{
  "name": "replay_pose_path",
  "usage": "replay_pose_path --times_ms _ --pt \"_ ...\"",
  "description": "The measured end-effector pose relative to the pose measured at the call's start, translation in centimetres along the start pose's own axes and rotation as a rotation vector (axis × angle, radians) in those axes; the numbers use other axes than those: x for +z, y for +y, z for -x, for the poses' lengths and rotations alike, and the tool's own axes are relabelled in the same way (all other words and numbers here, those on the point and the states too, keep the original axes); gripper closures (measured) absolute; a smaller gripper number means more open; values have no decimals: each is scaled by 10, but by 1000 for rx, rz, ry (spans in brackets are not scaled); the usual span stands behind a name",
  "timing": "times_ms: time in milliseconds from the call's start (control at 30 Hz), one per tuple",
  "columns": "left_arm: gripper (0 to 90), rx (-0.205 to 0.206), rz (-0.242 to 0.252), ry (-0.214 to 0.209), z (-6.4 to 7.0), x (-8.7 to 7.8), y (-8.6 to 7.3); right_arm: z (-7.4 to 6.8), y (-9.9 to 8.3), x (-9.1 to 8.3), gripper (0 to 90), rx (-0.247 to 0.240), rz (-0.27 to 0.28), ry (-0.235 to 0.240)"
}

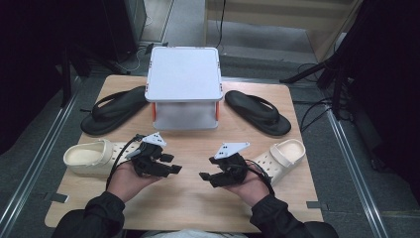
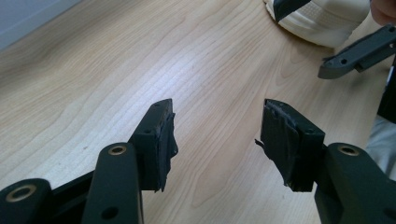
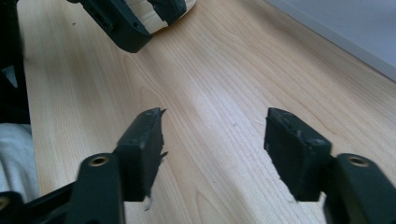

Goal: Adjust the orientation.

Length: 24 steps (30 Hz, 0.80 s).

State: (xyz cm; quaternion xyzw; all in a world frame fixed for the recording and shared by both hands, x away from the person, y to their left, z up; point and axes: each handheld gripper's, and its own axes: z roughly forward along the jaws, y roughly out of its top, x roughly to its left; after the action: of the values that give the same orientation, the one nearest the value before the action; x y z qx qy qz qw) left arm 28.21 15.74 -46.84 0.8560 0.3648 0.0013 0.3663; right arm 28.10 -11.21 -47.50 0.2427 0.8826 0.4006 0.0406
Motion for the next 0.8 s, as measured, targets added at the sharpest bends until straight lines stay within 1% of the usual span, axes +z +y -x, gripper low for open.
replay_pose_path --times_ms 67,100,133,200,233,267,333,400,467,500,533,600,700,800 --pt "459 -17 4 -9 -1 0 1 2 0 -1 399 0 8 -2" --pt "467 -17 4 -9 -1 0 1 3 0 -1 418 2 4 1" --pt "472 -10 -12 7 -1 1 2 5 0 -2 432 8 1 10" --pt "472 -7 -21 14 -2 1 4 8 0 -3 446 19 -12 26" --pt "472 -14 -23 13 -2 0 4 8 0 -3 446 19 -12 26" --pt "472 -32 -15 9 -3 -2 3 9 0 -4 462 24 -20 37" --pt "470 -38 -19 14 -4 -3 3 8 0 -5 462 23 -22 34" --pt "465 -47 -27 31 -3 -6 1 7 -2 -6 472 -9 -28 16" --pt "454 -46 -28 36 -3 -9 -1 8 -3 -8 475 -18 -32 15" --pt "450 -42 -32 41 -3 -10 -1 9 -4 -9 475 -17 -32 11" --pt "448 -44 -26 47 -3 -12 -3 10 -4 -10 475 -19 -29 9" --pt "453 -49 -33 66 -4 -19 -4 12 -5 -11 476 -15 -28 5" --pt "456 -55 -18 69 -5 -25 -5 16 -4 -12 482 1 -38 2" --pt "451 -66 -9 72 -7 -29 -7 20 -2 -11 479 -4 -31 2"
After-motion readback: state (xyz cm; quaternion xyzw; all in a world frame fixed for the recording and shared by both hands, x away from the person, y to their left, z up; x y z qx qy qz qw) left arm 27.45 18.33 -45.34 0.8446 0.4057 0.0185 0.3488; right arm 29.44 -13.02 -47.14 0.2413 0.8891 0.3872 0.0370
